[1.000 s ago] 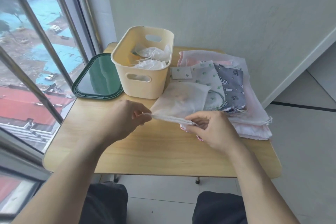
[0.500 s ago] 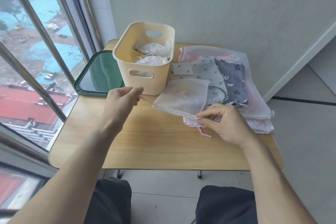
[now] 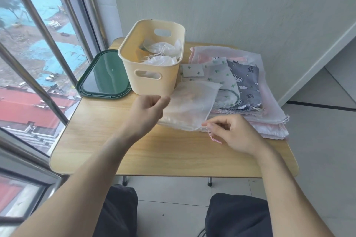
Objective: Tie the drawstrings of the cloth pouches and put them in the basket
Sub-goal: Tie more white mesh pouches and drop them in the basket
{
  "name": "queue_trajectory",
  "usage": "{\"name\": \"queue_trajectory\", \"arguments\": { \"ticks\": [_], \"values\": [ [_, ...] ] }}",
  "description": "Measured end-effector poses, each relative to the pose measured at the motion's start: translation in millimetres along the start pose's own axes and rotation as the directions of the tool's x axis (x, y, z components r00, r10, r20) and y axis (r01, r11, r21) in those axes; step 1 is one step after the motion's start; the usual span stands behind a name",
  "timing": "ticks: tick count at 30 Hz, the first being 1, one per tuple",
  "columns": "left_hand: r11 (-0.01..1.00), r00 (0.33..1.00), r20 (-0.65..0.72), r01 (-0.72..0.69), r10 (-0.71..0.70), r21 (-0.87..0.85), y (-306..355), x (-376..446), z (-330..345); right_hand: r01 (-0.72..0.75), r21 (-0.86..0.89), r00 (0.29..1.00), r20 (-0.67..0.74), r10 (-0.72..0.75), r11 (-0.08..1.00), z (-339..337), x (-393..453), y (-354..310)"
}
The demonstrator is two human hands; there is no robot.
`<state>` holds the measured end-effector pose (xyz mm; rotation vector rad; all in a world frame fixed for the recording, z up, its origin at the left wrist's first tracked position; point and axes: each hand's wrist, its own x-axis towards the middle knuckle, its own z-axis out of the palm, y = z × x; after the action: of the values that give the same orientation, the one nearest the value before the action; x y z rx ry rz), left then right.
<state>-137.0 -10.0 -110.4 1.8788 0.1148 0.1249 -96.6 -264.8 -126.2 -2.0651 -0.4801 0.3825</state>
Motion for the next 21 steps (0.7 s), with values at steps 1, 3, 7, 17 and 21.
{"name": "queue_trajectory", "arguments": {
  "ticks": [1, 3, 7, 17, 21],
  "values": [
    [0.997, 0.999, 0.044, -0.006, 0.003, 0.074, -2, -1, 0, 0.005, 0.01, 0.999, -0.034, -0.005, 1.0, -2, 1, 0],
    [0.978, 0.994, 0.113, -0.03, 0.006, 0.207, -2, -4, 2, 0.015, 0.018, 0.997, -0.075, -0.014, 1.0, -2, 1, -1],
    [0.931, 0.995, 0.093, -0.054, 0.022, 0.361, -2, -4, 3, 0.014, 0.004, 0.997, -0.074, -0.014, 1.0, -7, -2, -5],
    [0.864, 0.97, 0.1, 0.146, -0.22, 0.482, -9, 7, -21, -0.065, 0.056, 0.977, -0.201, 0.075, 0.996, -37, -8, -2],
    [0.865, 0.965, 0.043, 0.211, -0.258, 0.456, -4, 11, -21, -0.081, 0.107, 0.963, -0.248, 0.106, 0.991, -41, -8, -6]
  ]
}}
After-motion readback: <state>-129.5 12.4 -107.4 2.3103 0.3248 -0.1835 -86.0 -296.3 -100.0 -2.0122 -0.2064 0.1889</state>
